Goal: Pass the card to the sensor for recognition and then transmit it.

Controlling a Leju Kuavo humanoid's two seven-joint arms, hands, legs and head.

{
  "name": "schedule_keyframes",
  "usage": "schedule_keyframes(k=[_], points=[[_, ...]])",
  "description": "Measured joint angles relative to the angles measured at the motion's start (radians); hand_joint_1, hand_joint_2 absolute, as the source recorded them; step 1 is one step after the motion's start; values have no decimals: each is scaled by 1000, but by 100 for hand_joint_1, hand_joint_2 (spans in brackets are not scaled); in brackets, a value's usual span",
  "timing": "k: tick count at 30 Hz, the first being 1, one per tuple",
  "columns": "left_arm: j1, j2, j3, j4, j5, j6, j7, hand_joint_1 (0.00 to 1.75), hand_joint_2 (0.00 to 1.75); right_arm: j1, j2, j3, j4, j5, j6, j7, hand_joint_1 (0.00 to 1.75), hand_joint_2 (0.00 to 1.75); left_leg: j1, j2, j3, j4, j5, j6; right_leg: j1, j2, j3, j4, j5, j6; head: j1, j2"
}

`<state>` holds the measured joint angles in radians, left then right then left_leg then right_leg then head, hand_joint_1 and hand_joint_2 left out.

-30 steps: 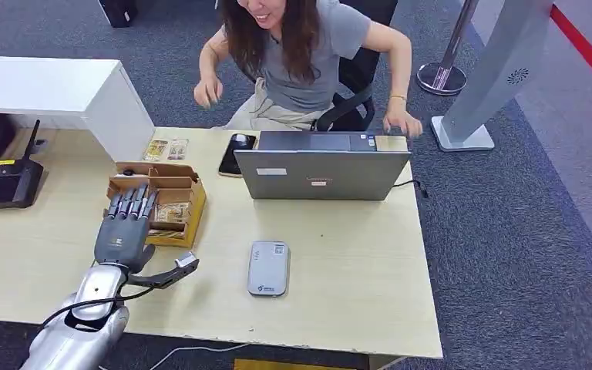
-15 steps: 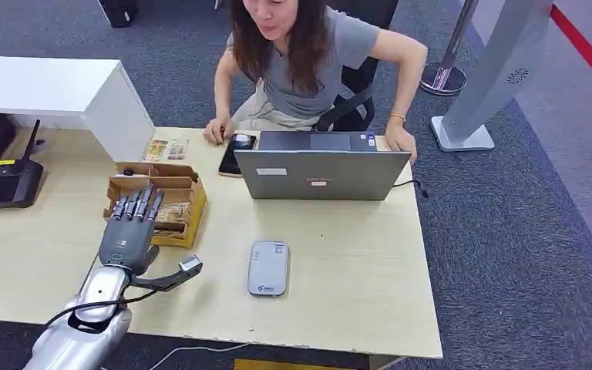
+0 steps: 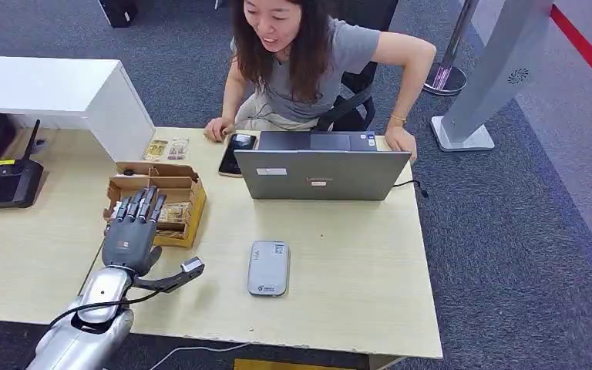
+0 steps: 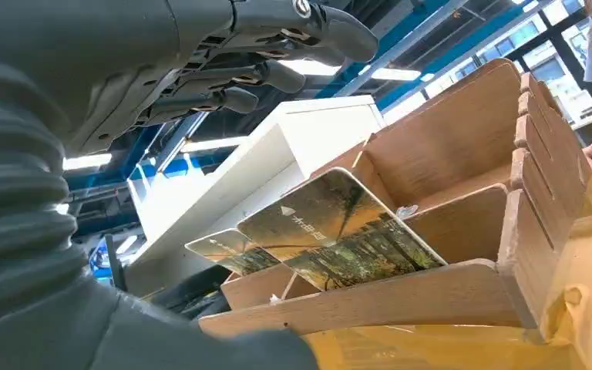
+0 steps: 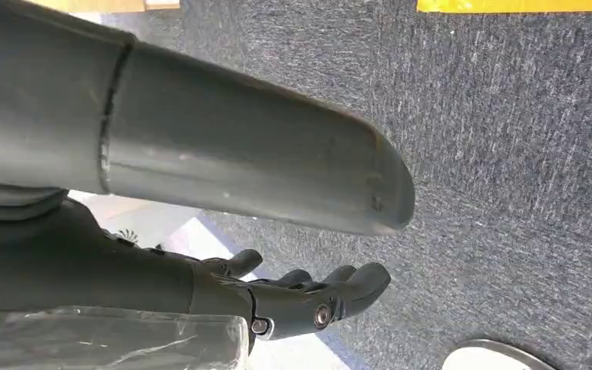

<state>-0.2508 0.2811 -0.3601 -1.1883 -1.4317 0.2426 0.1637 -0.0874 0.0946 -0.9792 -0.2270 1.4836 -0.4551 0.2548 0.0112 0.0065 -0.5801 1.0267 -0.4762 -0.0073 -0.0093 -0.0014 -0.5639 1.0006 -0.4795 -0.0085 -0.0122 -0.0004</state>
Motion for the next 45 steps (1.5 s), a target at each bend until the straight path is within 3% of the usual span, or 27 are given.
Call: schedule_keyframes(k=[36,45], points=[[-7,0,-1,7,5,4,-11,175,175,-6,0,1,0,6,3,-3,0,0,0,0,0,0,0,0,0,0,0,0,0,0,0,0],[-40,40,-15,-114,25,-30,-26,175,175,-8,0,1,0,-4,3,-6,0,0,0,0,0,0,0,0,0,0,0,0,0,0,0,0]])
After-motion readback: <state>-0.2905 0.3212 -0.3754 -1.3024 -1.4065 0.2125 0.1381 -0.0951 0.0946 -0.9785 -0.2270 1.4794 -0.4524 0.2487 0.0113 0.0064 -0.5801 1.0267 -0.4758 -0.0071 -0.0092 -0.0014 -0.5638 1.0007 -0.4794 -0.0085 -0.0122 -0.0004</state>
